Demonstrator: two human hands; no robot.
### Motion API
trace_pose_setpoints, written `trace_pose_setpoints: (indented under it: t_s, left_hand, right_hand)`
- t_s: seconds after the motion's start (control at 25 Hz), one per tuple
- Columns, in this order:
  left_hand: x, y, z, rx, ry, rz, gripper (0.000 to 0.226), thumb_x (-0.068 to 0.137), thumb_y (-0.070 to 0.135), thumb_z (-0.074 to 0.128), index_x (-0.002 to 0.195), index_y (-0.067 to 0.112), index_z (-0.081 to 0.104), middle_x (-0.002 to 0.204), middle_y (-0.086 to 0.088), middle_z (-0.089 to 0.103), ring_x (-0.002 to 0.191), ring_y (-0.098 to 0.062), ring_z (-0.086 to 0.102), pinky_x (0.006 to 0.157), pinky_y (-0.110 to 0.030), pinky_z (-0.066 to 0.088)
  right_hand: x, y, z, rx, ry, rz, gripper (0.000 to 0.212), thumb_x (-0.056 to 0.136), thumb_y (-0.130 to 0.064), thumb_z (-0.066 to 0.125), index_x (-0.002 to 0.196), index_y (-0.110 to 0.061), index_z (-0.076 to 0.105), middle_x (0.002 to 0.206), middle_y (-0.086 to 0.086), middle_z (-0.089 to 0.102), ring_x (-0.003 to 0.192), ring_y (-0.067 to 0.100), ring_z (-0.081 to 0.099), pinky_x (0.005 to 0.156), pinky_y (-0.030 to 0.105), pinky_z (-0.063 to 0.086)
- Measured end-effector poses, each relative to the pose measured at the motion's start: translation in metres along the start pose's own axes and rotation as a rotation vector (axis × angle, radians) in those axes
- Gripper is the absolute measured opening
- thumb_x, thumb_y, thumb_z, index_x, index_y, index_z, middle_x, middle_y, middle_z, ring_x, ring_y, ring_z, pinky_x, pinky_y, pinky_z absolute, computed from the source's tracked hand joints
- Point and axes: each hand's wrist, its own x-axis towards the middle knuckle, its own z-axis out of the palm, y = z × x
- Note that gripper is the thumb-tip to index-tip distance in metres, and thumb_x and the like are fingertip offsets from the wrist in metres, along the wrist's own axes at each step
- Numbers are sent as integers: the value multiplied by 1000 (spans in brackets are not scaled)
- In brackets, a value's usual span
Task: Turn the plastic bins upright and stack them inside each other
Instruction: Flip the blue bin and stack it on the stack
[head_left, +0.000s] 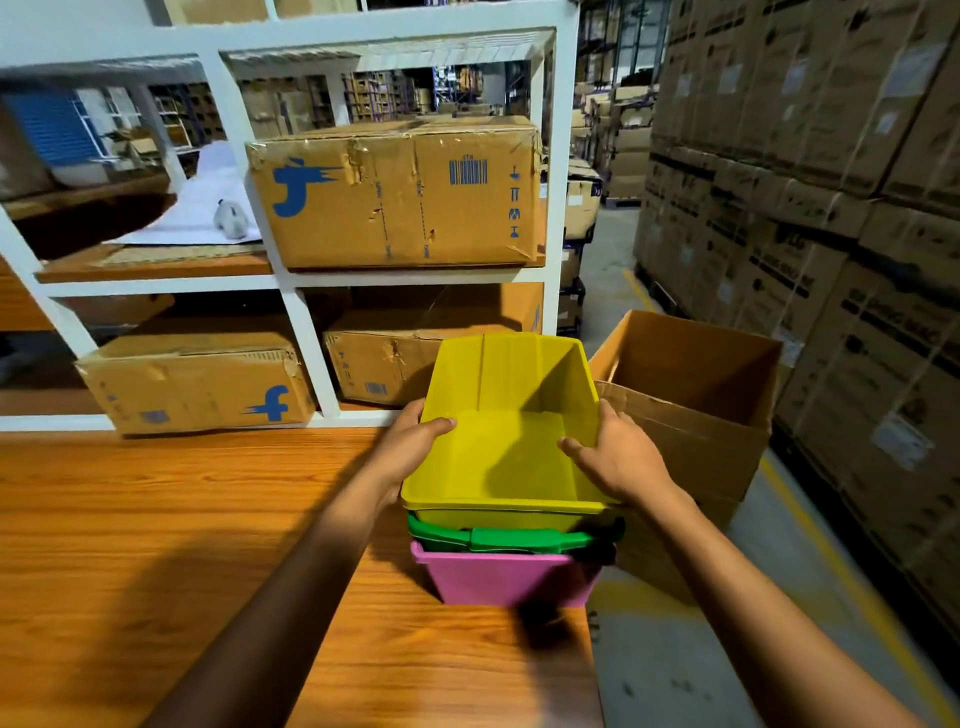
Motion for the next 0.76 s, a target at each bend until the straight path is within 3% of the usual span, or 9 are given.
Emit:
trace_pose_setpoints:
  t_s: [0.04,0.12,0.2,0.32,0.44,0.6,0.76]
  left_hand:
    - [-3,3,0,2,41,71,58,95,15,58,148,18,35,149,-3,45,128,-19,50,100,-32,43]
    - [-14,15,-1,65,94,288,68,94,14,60,152,22,26,154,6,34,142,-12,30,106,-27,32]
    - [-26,27,-2,185,132,478,68,94,19,61,152,27,27,154,11,31,142,-6,26,106,-24,30]
    - [-45,29,-3,286,239,636,67,92,26,59,151,25,28,159,5,29,147,-6,24,116,-28,27]
    - [-71,12,-4,369,366,655,68,90,22,58,151,20,28,159,-1,30,146,-5,26,119,-32,29]
    - [-118,-32,-40,534,513,633,64,91,20,59,149,16,31,157,-6,33,146,-11,29,115,-45,35]
    - [-179,-75,-102,561,665,483,65,91,21,59,149,20,30,158,-3,33,146,-10,30,114,-47,35]
  right_hand:
    - [-3,-1,-1,7,16,-38,86,90,-54,59,155,-12,20,155,17,36,139,35,41,107,47,41]
    - [-13,-6,-3,34,104,-154,90,89,-59,57,157,-17,16,163,10,22,148,30,27,113,46,35]
    - [-26,-14,-6,97,228,-275,89,88,-64,55,157,-21,19,165,5,17,151,24,20,114,42,33]
    - [-46,-32,-2,247,357,-436,84,86,-64,54,154,-22,29,165,0,21,151,18,22,115,31,27]
    - [-64,-50,12,380,384,-602,78,87,-51,61,150,-13,38,161,6,31,149,16,28,118,19,23]
    - [-86,-86,50,509,278,-746,73,88,-42,63,146,-3,42,156,13,37,147,20,34,117,38,35]
    - [-116,-134,107,581,101,-871,70,91,-44,59,144,-1,44,154,15,40,145,22,37,115,44,37]
